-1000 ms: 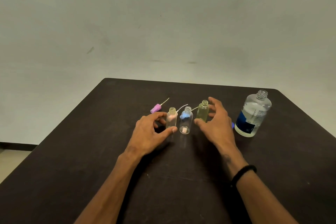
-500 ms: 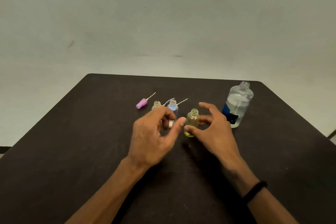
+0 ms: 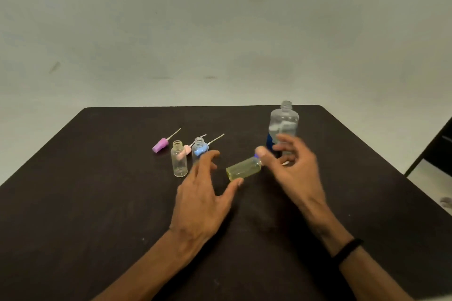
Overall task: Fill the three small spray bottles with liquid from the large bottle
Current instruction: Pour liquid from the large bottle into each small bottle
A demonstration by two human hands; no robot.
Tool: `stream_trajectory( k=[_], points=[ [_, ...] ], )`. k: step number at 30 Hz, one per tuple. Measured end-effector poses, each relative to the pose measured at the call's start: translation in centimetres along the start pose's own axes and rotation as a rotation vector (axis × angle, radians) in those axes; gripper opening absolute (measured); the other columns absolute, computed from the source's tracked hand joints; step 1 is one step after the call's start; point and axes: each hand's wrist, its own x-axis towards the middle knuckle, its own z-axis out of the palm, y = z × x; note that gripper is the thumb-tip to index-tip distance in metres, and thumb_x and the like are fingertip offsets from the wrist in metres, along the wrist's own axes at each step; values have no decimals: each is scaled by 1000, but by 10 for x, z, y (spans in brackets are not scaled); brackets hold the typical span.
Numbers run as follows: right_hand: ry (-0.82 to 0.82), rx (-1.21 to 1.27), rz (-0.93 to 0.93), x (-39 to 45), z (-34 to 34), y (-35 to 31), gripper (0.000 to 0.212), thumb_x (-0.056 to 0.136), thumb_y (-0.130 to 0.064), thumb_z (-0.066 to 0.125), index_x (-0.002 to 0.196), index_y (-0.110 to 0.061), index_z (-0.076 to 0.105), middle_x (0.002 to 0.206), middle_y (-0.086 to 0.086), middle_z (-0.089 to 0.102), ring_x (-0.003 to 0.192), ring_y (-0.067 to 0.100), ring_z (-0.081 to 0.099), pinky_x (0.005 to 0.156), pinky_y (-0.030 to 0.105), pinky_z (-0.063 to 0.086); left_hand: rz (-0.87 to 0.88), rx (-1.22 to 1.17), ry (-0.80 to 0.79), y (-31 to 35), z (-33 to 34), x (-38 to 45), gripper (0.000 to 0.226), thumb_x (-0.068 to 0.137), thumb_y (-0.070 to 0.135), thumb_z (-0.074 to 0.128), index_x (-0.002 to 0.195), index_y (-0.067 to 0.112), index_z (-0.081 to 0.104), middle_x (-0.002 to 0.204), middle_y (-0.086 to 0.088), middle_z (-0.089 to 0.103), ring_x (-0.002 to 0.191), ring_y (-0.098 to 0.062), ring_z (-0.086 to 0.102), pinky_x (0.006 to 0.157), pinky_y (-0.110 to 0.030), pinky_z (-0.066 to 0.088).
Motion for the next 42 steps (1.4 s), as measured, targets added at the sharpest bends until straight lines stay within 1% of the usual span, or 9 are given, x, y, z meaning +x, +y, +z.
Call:
stream_trajectory(
  k=[4,7,10,14,20,25,30,35,42],
  points=[
    [64,-163,-49,-14,31,7,37,81,-53,86,76,-23,66,71,-6,67,62,12,61,63,29,54,47,121,-90,10,21,6,58,96,49,69,148,30,54,137,10,63,120,-14,65,94,-38,53],
    [185,-218,-95,-6,31,12,48,80,-52,87,75,-19,53,76,-2,60,69,15,58,68,36,53,56,143,-119,13,29,9,52,93,49,70,142,32,59,137,15,61,120,-11,65,92,-36,55],
    [308,-165,-65,16,24,10,75,64,-61,95,113,-25,51,118,-2,54,107,16,55,92,33,51,38,140,-177,18,35,8,48,94,51,68,139,36,58,133,16,61,117,-9,64,93,-33,53],
    [15,-35,92,45,28,10,137,53,-59,101,159,-44,15,159,-3,42,146,20,43,117,45,45,37,102,-201,19,31,-4,37,94,53,66,128,41,55,121,21,59,104,-8,67,83,-34,57],
    [-87,-94,-13,78,18,10,96,57,-49,103,140,-35,56,123,-15,70,110,3,69,99,33,60,68,69,-131,24,15,-18,41,90,75,50,125,53,47,120,30,43,94,6,62,65,-9,43],
    [-157,-85,-29,76,17,27,80,57,-49,103,126,-37,64,117,-15,75,111,5,72,99,38,61,0,-47,-18,25,12,-13,35,90,72,56,119,51,53,109,30,57,98,10,60,69,-6,43],
    [-125,-4,-29,67,21,40,69,63,-42,102,123,-31,70,112,-13,79,102,2,75,96,35,63,-46,-206,15,21,13,-11,41,84,70,62,120,52,57,113,33,55,113,7,54,84,-15,48],
    [-66,10,-68,71,21,45,67,62,-39,103,120,-28,72,108,-13,79,99,-2,75,90,25,63,-25,-266,-40,23,22,-2,59,91,61,63,147,54,45,123,32,60,119,1,61,102,-32,54],
    [7,9,-133,88,2,50,68,65,-40,102,124,-27,71,110,-14,78,99,-3,74,87,21,62,-13,-279,-85,34,55,29,40,93,43,72,128,52,53,116,24,66,114,-7,64,101,-36,54]
  ],
)
